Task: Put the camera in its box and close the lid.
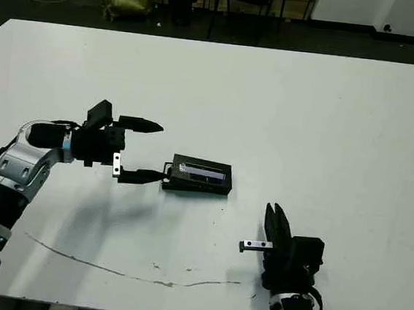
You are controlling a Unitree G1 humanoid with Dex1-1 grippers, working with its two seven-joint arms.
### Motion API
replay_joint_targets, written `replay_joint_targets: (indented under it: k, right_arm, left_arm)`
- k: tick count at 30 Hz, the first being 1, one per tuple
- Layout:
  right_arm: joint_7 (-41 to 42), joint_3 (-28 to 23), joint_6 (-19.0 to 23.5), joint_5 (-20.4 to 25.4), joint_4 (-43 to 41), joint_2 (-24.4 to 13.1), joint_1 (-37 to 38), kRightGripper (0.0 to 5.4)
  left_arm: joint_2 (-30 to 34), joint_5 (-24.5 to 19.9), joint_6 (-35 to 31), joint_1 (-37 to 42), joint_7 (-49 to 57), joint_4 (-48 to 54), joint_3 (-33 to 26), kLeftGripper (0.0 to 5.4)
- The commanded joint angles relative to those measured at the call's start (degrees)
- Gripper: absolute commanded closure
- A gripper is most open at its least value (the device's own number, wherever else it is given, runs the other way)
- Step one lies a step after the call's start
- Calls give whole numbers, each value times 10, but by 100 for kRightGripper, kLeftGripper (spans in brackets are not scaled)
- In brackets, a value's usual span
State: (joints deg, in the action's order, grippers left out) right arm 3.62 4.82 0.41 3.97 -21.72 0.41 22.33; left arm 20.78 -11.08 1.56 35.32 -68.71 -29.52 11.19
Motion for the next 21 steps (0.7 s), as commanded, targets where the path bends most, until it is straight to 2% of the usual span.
replay_joint_targets:
  k: [1,5,12,21]
  right_arm:
    - [6,-7,-9,7,22,-3,0,540]
    - [0,-5,-2,5,16,-1,3,540]
    - [-5,-3,5,3,8,1,6,540]
    - [-6,-1,13,-1,2,-1,7,540]
  left_arm:
    - [-7,14,6,10,-4,-21,9,2]
    - [-15,23,23,18,-7,-35,15,2]
    - [-18,30,2,29,-21,-43,22,2]
    - [-19,43,18,32,-25,-51,27,2]
